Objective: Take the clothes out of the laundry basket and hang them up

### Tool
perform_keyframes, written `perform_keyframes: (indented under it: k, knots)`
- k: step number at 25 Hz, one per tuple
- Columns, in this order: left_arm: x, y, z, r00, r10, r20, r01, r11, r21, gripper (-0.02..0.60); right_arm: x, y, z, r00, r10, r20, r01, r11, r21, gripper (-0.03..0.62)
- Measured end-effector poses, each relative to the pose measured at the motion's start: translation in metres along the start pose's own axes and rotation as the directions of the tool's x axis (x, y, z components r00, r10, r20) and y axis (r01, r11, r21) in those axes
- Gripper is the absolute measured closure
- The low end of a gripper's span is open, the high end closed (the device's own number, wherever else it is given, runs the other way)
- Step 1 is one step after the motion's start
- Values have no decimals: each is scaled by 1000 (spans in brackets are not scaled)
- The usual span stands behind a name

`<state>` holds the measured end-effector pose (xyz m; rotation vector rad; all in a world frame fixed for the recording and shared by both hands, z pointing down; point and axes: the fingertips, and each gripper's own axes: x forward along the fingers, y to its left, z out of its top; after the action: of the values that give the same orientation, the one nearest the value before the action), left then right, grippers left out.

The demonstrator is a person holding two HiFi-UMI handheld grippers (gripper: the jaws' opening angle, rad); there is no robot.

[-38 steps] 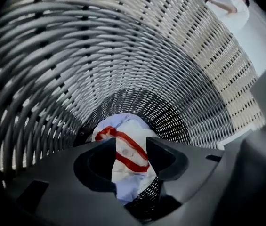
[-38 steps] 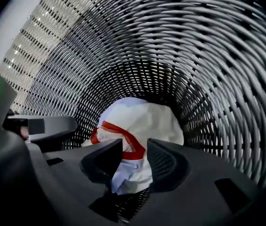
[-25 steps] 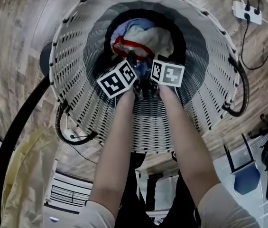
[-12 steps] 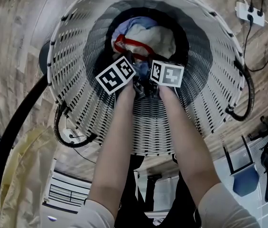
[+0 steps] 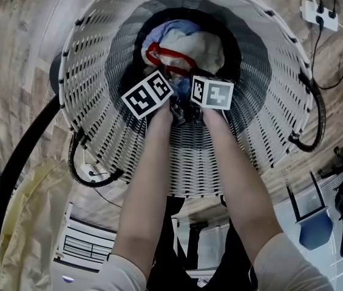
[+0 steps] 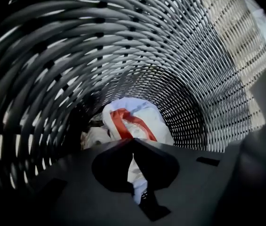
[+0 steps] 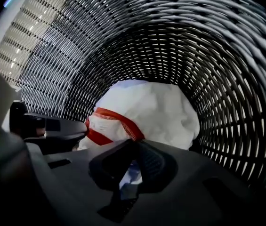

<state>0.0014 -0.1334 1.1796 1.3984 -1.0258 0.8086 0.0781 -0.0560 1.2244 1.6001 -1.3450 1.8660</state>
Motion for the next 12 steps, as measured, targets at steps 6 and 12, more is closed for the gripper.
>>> perform_keyframes:
  k: [6, 12]
  knots:
    - [-12, -4, 1, 1000, -19, 13, 19, 1000, -12, 560, -28, 8, 13, 999, -45, -2, 45, 998, -51, 576]
    - [-33, -9, 5, 1000, -17, 19, 17, 1000, -3, 560, -50, 19, 22, 999, -35, 26, 36, 998, -59, 576]
